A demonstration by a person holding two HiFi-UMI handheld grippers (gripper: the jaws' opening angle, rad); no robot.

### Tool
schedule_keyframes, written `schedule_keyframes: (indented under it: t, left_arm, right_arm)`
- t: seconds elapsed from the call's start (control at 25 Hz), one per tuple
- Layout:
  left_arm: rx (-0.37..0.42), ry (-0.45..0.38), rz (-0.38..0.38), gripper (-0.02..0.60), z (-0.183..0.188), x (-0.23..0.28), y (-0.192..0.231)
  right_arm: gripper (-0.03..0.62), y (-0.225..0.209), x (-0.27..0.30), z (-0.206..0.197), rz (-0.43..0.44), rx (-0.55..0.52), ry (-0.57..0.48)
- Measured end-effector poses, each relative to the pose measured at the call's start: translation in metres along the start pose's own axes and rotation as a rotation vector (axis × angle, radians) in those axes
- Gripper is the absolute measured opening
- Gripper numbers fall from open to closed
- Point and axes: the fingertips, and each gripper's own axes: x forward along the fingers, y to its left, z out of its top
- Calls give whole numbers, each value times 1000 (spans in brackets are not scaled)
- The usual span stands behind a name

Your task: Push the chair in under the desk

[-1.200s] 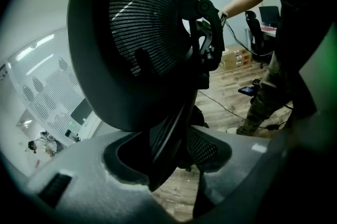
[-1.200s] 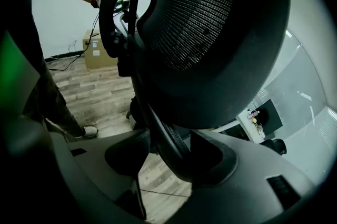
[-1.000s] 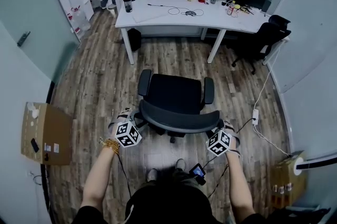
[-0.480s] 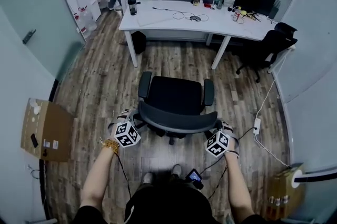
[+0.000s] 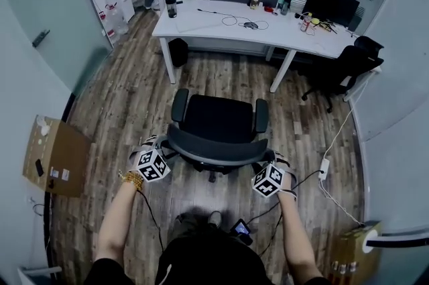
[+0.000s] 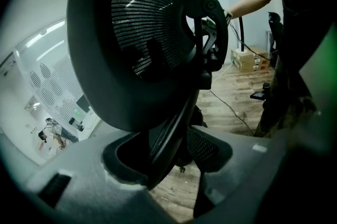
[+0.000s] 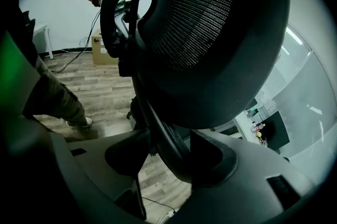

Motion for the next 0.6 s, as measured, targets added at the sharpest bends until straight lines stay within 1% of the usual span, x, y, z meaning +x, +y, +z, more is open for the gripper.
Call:
schedule_keyframes:
  t: [0.4, 0.6]
  left_arm:
    - [-25, 21, 10, 225, 11, 14, 11]
    - [-22, 25, 11, 225, 13, 20, 17]
  right_arm:
    - [238, -26, 12, -5, 4, -18, -16]
    - [239, -33, 16, -5, -4, -22, -28]
